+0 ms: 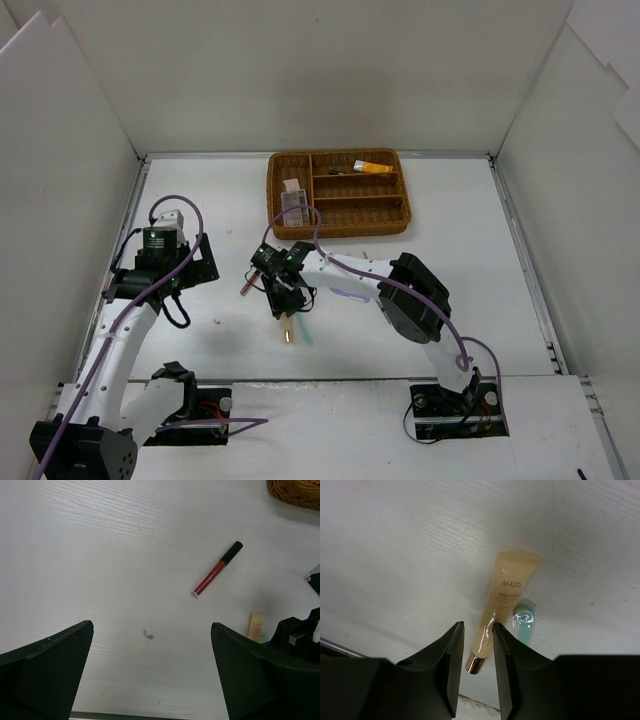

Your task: Organize the makeup

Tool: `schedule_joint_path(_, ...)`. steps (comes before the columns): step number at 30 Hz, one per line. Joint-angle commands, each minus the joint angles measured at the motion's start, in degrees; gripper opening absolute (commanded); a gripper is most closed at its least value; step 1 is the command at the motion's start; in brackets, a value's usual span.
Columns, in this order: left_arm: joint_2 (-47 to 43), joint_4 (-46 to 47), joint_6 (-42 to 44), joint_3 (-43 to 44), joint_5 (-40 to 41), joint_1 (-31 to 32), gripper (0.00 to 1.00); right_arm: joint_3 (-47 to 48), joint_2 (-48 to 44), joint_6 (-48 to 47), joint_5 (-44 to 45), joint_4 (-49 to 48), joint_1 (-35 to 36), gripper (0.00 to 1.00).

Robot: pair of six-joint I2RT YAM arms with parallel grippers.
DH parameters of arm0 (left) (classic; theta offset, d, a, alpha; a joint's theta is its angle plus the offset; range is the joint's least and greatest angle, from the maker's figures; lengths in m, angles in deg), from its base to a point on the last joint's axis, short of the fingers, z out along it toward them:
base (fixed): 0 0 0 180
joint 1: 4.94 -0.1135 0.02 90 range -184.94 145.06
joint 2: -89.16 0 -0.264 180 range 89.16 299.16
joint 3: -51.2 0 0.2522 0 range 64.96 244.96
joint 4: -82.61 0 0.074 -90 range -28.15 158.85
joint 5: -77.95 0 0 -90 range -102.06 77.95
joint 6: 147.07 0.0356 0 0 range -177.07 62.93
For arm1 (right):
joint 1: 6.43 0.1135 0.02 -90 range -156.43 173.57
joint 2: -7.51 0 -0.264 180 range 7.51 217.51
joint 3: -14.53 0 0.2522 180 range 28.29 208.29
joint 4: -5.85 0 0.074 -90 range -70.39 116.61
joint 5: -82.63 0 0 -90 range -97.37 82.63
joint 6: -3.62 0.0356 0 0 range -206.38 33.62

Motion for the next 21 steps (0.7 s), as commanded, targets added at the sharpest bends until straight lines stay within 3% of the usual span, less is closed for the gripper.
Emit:
schedule_joint_path(1,0.5,1.6,-0.4,0.6,0.6,-0.3,0.99,-1.5,-2.4,0.8,3.7,1.0,-0.3,0.27)
schedule_joint_path(9,0.4,1.5,-0.5,0.5,0.7,-0.3,0.99,-1.8,-7.8,1.0,8.6,1.2,-0.3,0.27)
schedule_joint_path(21,0.8,1.5,-0.5,0.6,0.6,-0.3,0.99,-1.2,-4.8,2.3,7.1,1.8,-0.6,0.25)
